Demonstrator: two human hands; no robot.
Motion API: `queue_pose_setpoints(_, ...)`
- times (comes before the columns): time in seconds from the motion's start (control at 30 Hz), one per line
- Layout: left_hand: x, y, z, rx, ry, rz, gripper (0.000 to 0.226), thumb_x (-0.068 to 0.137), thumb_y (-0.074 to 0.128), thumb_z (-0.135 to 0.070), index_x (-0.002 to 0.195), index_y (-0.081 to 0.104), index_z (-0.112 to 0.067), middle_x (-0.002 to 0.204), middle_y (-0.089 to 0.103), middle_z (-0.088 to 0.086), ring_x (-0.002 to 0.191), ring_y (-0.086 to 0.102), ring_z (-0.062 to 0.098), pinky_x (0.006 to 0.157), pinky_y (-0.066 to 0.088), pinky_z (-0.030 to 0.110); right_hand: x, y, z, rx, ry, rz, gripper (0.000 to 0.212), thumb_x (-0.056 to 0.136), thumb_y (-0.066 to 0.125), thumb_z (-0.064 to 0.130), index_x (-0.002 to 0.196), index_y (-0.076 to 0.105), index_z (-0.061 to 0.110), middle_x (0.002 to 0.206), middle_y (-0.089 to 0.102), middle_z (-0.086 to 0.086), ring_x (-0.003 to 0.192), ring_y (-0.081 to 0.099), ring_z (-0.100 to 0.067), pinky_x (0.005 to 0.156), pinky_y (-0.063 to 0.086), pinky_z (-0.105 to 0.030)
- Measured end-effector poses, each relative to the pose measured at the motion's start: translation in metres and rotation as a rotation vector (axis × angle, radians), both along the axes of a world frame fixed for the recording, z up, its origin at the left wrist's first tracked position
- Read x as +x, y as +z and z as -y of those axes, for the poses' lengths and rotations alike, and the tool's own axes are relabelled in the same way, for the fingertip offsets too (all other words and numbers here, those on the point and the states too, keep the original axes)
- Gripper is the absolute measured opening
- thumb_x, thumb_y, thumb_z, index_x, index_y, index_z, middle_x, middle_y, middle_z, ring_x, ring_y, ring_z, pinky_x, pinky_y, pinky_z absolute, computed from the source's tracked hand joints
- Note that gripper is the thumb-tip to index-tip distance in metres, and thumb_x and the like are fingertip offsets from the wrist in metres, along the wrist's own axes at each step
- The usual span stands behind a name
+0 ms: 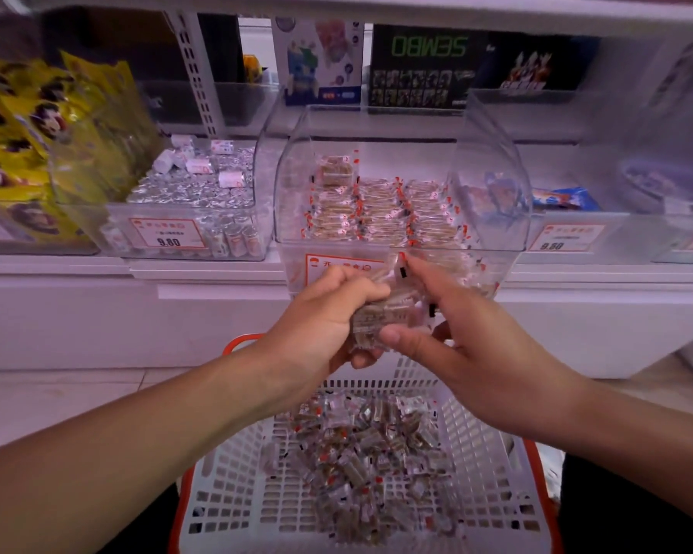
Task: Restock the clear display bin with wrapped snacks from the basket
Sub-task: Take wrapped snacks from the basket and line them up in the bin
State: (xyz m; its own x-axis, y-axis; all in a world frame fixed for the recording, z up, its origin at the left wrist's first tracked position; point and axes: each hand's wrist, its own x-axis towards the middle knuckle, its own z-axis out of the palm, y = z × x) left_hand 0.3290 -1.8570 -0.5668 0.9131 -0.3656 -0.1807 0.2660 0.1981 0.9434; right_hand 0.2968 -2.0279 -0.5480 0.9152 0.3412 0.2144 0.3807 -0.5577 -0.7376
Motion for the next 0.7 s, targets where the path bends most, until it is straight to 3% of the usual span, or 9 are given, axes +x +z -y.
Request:
queue_pose_setpoints(0.07, -0.002, 0.005, 0.001, 0.074, 0.029, 0.039, 0.058, 0.079, 0.062, -0.054, 0.111, 0.054, -0.007, 0.087, 0.064, 0.02, 0.045, 0.05, 0.015, 0.039, 0.034, 0.024, -0.002, -0.004, -0.003, 0.021, 0.065, -0.053, 0.059, 0.094, 0.057, 0.04, 0.145, 0.031, 0.026, 0.13, 0.059, 0.014, 0.12, 0.056, -0.003, 0.098, 0.047, -0.029)
queue_pose_setpoints(0.13, -0.003, 0.014, 0.0, 0.155, 0.046, 0.081, 0.063, 0.076, 0.052, -0.075, 0.105, 0.067, -0.021, 0.08, 0.067, 0.012, 0.046, 0.051, 0.012, 0.038, 0.034, 0.022, -0.004, -0.003, -0.008, 0.03, 0.059, -0.045, 0.07, 0.093, 0.055, 0.046, 0.151, 0.024, 0.022, 0.137, 0.052, 0.01, 0.128, 0.05, -0.005, 0.106, 0.043, -0.034)
queue_pose_setpoints(0.27, -0.004, 0.034, -0.001, 0.193, 0.11, 0.172, 0.064, 0.096, 0.024, -0.071, 0.061, 0.07, -0.043, 0.06, 0.069, -0.004, 0.046, 0.059, 0.006, 0.042, 0.04, 0.017, 0.003, 0.011, -0.016, 0.322, 0.058, -0.156, 0.055, 0.077, 0.076, 0.027, 0.125, 0.051, 0.017, 0.11, 0.071, 0.005, 0.098, 0.071, -0.012, 0.085, 0.057, -0.031)
queue_pose_setpoints(0.33, 0.001, 0.043, -0.002, 0.188, 0.172, 0.23, 0.054, 0.095, 0.023, -0.071, 0.087, 0.072, -0.05, 0.083, 0.077, 0.001, 0.075, 0.073, 0.009, 0.065, 0.057, 0.023, 0.013, 0.022, -0.017, 0.381, 0.054, -0.171, 0.05, 0.069, 0.083, 0.02, 0.112, 0.061, 0.01, 0.097, 0.075, -0.004, 0.083, 0.074, -0.017, 0.067, 0.058, -0.028)
queue_pose_setpoints(0.4, 0.015, 0.054, -0.01, 0.327, 0.237, 0.31, 0.078, 0.08, 0.025, -0.082, 0.118, 0.058, -0.023, 0.12, 0.069, 0.012, 0.107, 0.067, 0.021, 0.095, 0.053, 0.042, 0.03, 0.04, -0.016, 0.41, 0.057, -0.181, 0.047, 0.064, 0.086, 0.021, 0.104, 0.065, 0.008, 0.09, 0.075, -0.007, 0.07, 0.07, -0.017, 0.054, 0.055, -0.027)
queue_pose_setpoints(0.43, 0.025, 0.058, -0.018, 0.39, 0.297, 0.395, 0.081, 0.076, 0.029, -0.083, 0.11, 0.055, -0.015, 0.112, 0.069, 0.012, 0.096, 0.067, 0.015, 0.089, 0.053, 0.036, 0.043, 0.049, -0.014, 0.418, 0.038, -0.19, 0.048, 0.062, 0.088, 0.024, 0.102, 0.067, 0.01, 0.089, 0.075, -0.008, 0.067, 0.069, -0.017, 0.053, 0.054, -0.028)
queue_pose_setpoints(0.5, 0.05, 0.068, -0.044, 0.594, 0.51, 0.651, 0.052, 0.082, 0.046, -0.071, 0.084, 0.051, -0.019, 0.076, 0.061, 0.003, 0.059, 0.052, 0.002, 0.058, 0.043, 0.017, 0.082, 0.065, -0.011, 0.382, -0.058, -0.21, 0.055, 0.054, 0.09, 0.035, 0.099, 0.069, 0.012, 0.087, 0.075, -0.01, 0.068, 0.067, -0.02, 0.059, 0.054, -0.034)
queue_pose_setpoints(0.57, 0.072, 0.072, -0.071, 0.929, 0.601, 0.791, 0.04, 0.083, 0.059, -0.064, 0.076, 0.049, -0.025, 0.065, 0.055, -0.005, 0.054, 0.049, 0.004, 0.048, 0.035, 0.022, 0.129, 0.071, -0.014, 0.287, -0.146, -0.256, 0.062, 0.053, 0.09, 0.036, 0.102, 0.068, 0.004, 0.086, 0.075, -0.011, 0.07, 0.068, -0.018, 0.066, 0.053, -0.036)
queue_pose_setpoints(0.7, 0.094, 0.054, -0.086, 1.265, 0.163, 0.715, 0.049, 0.08, 0.063, -0.061, 0.061, 0.06, -0.017, 0.055, 0.059, -0.003, 0.055, 0.058, 0.014, 0.051, 0.036, 0.025, 0.206, 0.046, -0.036, 0.061, -0.255, -0.272, 0.033, 0.066, 0.091, 0.02, 0.084, 0.065, 0.007, 0.077, 0.071, -0.008, 0.068, 0.068, -0.019, 0.06, 0.057, -0.028)
